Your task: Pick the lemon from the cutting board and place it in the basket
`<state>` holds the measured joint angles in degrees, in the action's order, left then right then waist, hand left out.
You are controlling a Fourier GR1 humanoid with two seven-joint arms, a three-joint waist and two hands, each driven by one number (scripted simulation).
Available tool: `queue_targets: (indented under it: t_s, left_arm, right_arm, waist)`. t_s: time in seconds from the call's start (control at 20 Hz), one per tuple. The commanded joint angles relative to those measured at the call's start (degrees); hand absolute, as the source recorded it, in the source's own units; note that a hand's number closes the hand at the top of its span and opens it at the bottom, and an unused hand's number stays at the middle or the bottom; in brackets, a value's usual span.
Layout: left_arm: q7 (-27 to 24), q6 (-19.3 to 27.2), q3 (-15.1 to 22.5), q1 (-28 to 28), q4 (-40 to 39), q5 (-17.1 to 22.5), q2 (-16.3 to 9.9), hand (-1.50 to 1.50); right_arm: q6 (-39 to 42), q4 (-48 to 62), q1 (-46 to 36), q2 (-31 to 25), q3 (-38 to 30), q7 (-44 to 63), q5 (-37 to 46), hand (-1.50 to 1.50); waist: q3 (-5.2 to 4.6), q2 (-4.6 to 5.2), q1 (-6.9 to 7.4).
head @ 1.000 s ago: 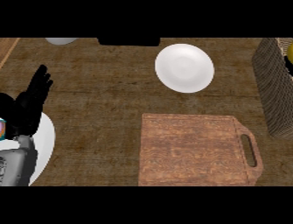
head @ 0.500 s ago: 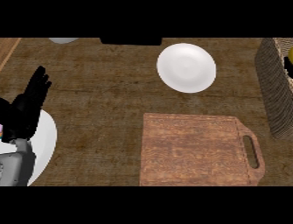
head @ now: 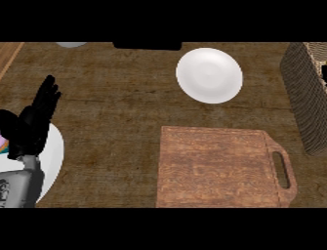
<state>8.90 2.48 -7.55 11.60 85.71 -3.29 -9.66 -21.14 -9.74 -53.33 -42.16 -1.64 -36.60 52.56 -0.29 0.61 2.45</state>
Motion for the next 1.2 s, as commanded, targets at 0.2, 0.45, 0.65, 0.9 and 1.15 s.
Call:
queue_targets:
  t_s: [0.2, 0.45, 0.65, 0.9, 1.15]
  left_arm:
    - [1.9, -2.2, -1.5, 0.6, 0.9, 2.1, -2.0, 0.0]
    - [0.8, 0.4, -1.2, 3.2, -2.6, 0.1, -0.6, 0.0]
    - [-0.6, -0.1, -0.3, 0.8, -1.2, 0.1, 0.1, 0.0]
    - [1.1, -1.4, -0.9, 0.1, 1.1, 1.0, -1.3, 0.0]
    - [0.1, 0.6, -0.2, 1.3, -0.9, -0.1, 0.7, 0.0]
  right_arm:
    - [0.0, 3.9, 0.2, 2.0, 1.8, 1.6, 2.8, 1.5]
    - [1.4, 4.4, 1.4, 3.7, 2.2, 1.5, 3.2, 1.5]
    - [4.8, 6.4, 0.8, 0.7, 2.1, 4.8, 3.4, 1.5]
    - [4.6, 6.8, 1.9, 0.0, 2.1, 7.6, 3.4, 1.5]
    - [7.9, 4.3, -1.0, 1.1, -4.2, 3.8, -3.4, -1.5]
  waist:
    - [0.48, 0.53, 0.71]
    - [0.43, 0.41, -0.43]
    - [0.45, 0.57, 0.09]
    - [0.51, 0.49, 0.39]
    - [0.47, 0.28, -0.31]
